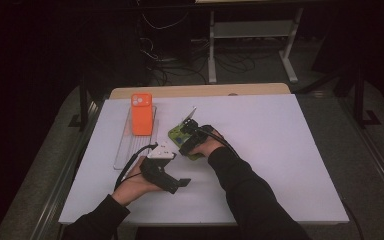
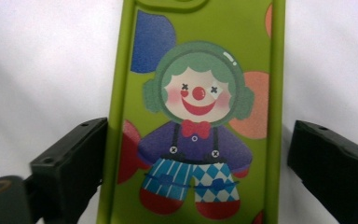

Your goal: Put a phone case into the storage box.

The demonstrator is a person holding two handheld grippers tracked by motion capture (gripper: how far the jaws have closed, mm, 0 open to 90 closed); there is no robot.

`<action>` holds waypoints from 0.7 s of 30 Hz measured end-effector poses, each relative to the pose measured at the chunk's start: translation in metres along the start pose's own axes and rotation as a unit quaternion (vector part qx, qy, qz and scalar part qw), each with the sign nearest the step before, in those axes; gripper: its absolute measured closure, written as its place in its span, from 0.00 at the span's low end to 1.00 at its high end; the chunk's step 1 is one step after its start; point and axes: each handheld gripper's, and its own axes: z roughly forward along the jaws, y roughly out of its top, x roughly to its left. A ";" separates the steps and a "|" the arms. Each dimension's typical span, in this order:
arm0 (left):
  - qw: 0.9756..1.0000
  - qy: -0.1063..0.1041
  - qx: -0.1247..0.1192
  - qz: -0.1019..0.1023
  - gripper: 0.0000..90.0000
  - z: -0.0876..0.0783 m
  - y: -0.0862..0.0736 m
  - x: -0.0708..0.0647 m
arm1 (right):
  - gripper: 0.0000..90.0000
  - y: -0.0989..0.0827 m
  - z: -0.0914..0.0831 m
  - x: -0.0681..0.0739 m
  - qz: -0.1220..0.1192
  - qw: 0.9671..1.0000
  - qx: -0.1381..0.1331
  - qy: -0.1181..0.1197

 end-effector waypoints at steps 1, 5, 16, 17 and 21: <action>1.000 0.001 0.000 -0.001 0.00 0.000 0.000 0.000 | 0.11 0.000 -0.001 0.001 -0.003 1.000 -0.001 0.001; 1.000 0.003 0.004 0.001 0.00 0.000 -0.001 0.001 | 0.15 0.001 -0.003 0.003 -0.006 1.000 0.001 -0.001; 1.000 0.008 0.004 -0.002 0.00 0.000 -0.002 0.002 | 0.17 0.000 -0.003 0.004 0.005 1.000 -0.002 -0.005; 1.000 0.008 0.005 -0.002 0.00 0.000 -0.002 0.001 | 0.17 0.000 -0.003 0.004 0.006 1.000 -0.002 -0.005; 1.000 0.007 0.005 -0.002 0.00 -0.001 -0.002 0.001 | 0.17 -0.001 -0.003 0.004 0.004 1.000 -0.005 -0.006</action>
